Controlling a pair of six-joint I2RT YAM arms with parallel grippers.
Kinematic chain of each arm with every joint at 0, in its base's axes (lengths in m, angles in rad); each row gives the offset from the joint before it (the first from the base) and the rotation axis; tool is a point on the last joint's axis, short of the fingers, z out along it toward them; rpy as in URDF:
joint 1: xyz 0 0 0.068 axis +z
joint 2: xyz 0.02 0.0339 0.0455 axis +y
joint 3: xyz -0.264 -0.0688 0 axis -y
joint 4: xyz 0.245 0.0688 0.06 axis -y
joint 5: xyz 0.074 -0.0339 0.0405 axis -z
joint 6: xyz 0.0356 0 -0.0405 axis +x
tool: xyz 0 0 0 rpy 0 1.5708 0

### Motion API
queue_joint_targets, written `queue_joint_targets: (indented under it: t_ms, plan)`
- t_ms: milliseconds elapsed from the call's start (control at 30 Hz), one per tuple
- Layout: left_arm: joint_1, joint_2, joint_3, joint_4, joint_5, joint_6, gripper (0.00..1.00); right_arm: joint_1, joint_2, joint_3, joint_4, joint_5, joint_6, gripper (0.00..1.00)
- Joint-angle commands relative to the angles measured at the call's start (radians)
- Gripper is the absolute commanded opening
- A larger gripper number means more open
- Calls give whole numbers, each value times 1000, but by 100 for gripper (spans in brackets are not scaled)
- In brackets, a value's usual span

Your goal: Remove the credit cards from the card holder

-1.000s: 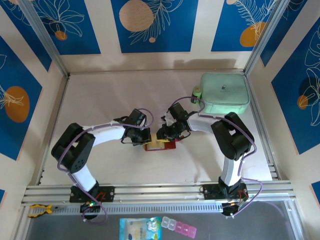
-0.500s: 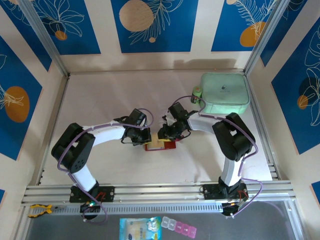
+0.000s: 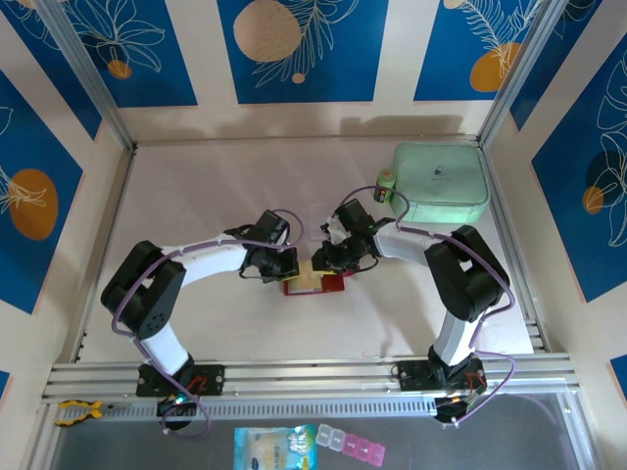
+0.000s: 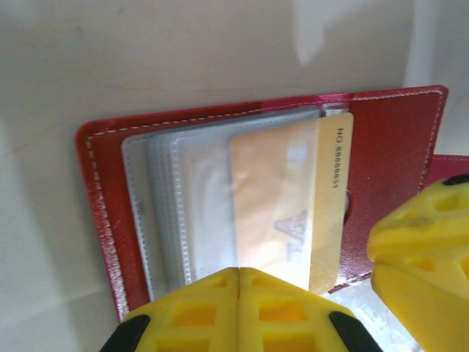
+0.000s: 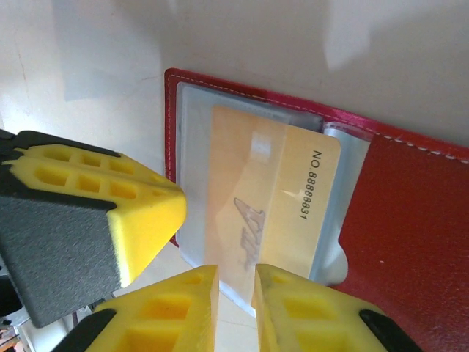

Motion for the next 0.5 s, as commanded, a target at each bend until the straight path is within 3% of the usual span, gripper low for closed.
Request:
queue_joint_targets:
  t_ms: [0, 467]
  plan:
    - [-16, 3, 24, -22, 8, 10, 4, -15, -10, -21, 7, -28, -34, 20]
    - [-17, 47, 0, -26, -11, 15, 3, -77, 28, -62, 54, -89, -49, 21]
